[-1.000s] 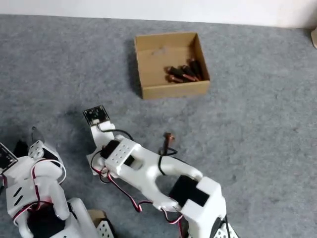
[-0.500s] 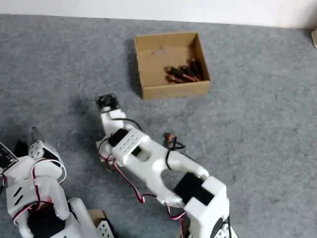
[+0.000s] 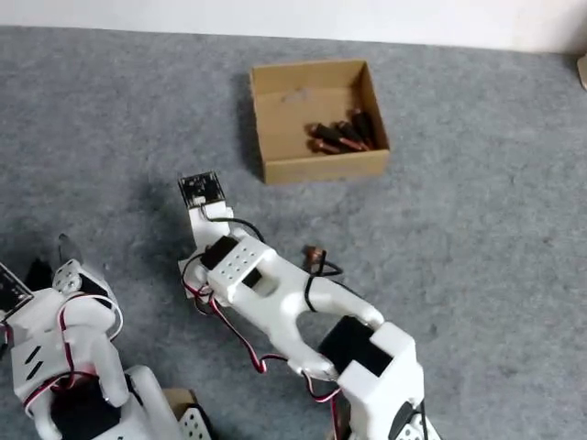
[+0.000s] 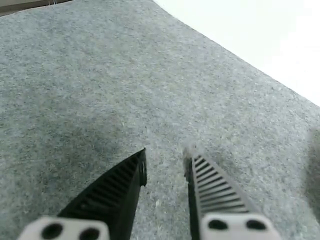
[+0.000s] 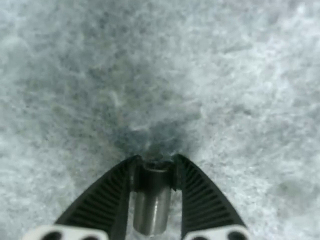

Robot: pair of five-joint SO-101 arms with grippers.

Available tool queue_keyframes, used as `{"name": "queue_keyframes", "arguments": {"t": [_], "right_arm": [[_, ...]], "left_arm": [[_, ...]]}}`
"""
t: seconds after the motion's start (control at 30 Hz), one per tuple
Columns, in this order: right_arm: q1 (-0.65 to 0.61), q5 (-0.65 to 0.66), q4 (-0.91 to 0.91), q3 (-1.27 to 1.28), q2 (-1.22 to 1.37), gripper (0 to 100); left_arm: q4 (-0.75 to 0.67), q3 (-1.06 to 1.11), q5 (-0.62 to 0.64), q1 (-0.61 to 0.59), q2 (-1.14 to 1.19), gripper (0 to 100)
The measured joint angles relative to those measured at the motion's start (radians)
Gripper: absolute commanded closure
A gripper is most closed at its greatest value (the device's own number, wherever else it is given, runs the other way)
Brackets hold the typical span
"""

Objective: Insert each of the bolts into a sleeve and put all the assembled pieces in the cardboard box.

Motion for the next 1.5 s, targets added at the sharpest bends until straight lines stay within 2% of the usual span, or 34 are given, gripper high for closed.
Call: {"name": "queue_keyframes", "arguments": {"t": [0.2,0.63,0.8,0.87,1.0,1.07,1.5], "right_arm": [[-0.002,0.0,0.094,-0.051,-0.017,99.5],[0.003,0.0,0.124,-0.078,0.018,99.1],[-0.005,0.0,0.219,-0.157,0.029,98.9],[-0.006,0.0,0.239,-0.169,0.029,95.0],[-0.012,0.0,0.25,-0.169,0.034,77.9],[-0.023,0.0,0.25,-0.175,0.034,73.3],[-0.043,-0.012,0.31,-0.181,0.034,73.2]], "left_arm": [[0.0,0.0,0.0,0.0,0.0,86],[0.0,0.0,0.0,0.0,0.0,86],[0.0,0.0,0.0,0.0,0.0,86],[0.0,0.0,0.0,0.0,0.0,86],[0.0,0.0,0.0,0.0,0.0,86],[0.0,0.0,0.002,0.0,0.0,86],[0.0,0.0,0.002,0.0,0.0,86]]}}
